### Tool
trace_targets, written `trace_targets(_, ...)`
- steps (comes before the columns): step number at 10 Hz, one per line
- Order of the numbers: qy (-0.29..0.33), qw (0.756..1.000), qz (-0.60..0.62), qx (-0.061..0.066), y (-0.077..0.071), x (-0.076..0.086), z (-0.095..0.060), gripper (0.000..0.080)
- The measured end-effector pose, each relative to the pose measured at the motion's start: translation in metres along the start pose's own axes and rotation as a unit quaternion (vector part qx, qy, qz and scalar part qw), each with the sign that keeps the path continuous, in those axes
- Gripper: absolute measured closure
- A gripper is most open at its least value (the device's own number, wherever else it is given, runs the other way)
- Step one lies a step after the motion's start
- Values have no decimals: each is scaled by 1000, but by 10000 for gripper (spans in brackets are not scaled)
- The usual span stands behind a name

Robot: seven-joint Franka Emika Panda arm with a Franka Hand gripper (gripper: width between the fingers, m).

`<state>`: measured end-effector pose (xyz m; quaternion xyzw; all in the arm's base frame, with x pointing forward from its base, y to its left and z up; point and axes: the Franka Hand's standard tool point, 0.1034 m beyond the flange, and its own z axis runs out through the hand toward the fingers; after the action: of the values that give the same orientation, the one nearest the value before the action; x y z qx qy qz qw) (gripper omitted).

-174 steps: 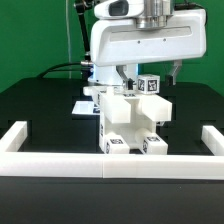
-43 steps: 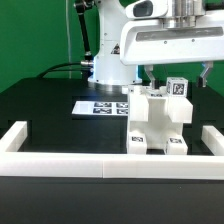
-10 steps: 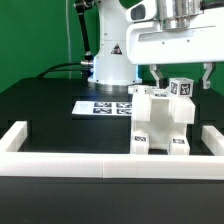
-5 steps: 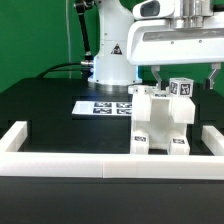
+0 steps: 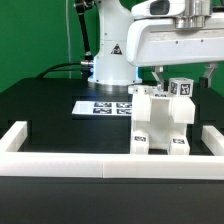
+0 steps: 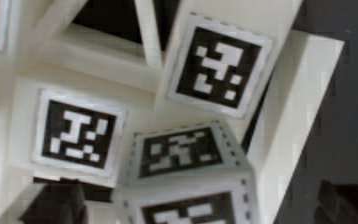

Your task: Assemble chair

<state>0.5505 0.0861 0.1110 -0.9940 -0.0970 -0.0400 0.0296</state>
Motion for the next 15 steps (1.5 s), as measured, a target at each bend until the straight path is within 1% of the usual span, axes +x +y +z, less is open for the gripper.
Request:
trace_targets(1, 0, 1000, 0, 0, 0, 0, 0, 181)
trace_targets(2, 0, 1000, 0, 0, 0, 0, 0, 366)
trace_targets(3, 0, 1000, 0, 0, 0, 0, 0, 366)
trace_targets(4, 0, 1000, 6, 0, 0, 0, 0, 514)
trace_targets(7, 0, 999, 38, 1, 2, 0, 0, 513)
trace_targets(9, 2, 987, 159, 4, 1, 0, 0, 513)
trace_targets(11, 6, 972, 234, 5, 0, 2, 0, 512)
trace_targets(15, 8, 922, 387, 14, -1, 4, -1, 512)
